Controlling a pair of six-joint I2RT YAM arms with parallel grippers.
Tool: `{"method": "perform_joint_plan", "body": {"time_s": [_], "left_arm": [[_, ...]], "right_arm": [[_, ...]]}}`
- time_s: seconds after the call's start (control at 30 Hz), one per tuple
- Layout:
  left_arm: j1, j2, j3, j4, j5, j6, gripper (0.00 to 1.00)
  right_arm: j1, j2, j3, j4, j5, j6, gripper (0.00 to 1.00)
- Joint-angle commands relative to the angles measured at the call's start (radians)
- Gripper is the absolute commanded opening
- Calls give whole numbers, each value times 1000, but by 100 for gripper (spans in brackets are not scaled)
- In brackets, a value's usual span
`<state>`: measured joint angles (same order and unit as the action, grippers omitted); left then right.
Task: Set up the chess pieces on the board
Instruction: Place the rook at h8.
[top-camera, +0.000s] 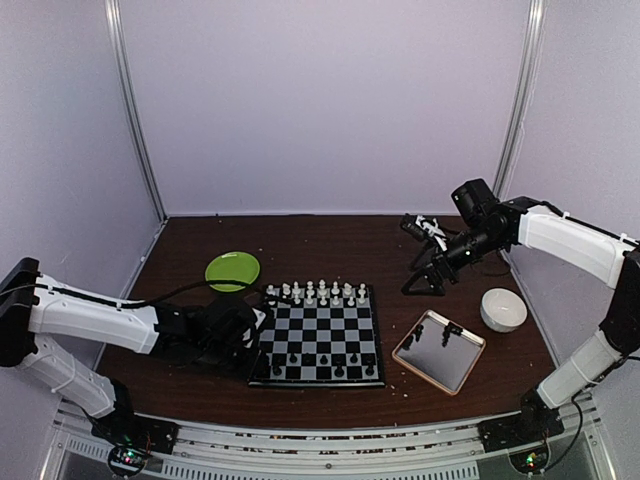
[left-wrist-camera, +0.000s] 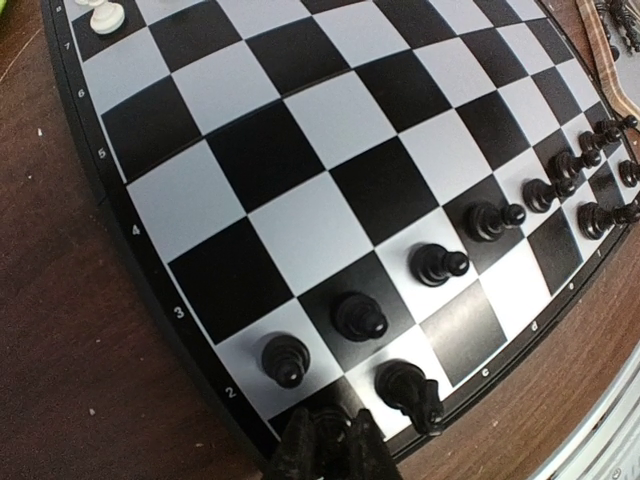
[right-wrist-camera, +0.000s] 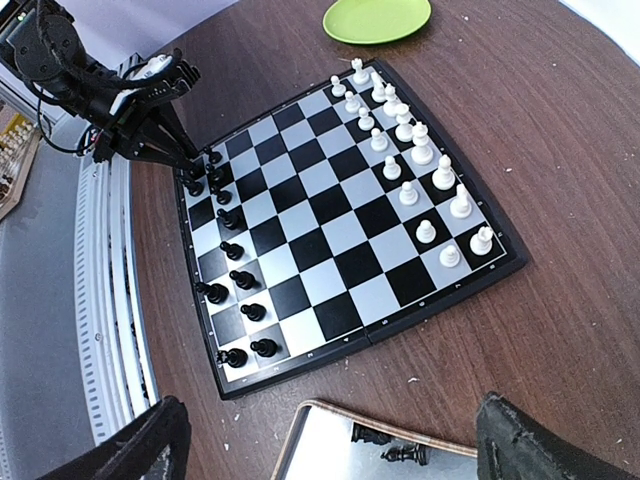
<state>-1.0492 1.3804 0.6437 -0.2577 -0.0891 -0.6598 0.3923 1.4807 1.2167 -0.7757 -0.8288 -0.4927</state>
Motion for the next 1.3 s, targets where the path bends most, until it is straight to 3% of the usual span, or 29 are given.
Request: {"method": "perform_joint_plan", "body": {"time_s": [0.0,0.27,0.77,1.27], "left_arm": [[-5,4,13,6,-21,9,7],[-6,11,18,7,-2,14,13],[-6,-21,9,-7,8,20,15],[-8,-33,3,-15,23,22,11]], "right_arm": [[-3,10,0,-18,-3,-9,100],[-3,18,4,-29,-6,-15,100],[-3,22,7,-37,-7,-22,99],[-3,30,12,-46,-10,-27,100]]}}
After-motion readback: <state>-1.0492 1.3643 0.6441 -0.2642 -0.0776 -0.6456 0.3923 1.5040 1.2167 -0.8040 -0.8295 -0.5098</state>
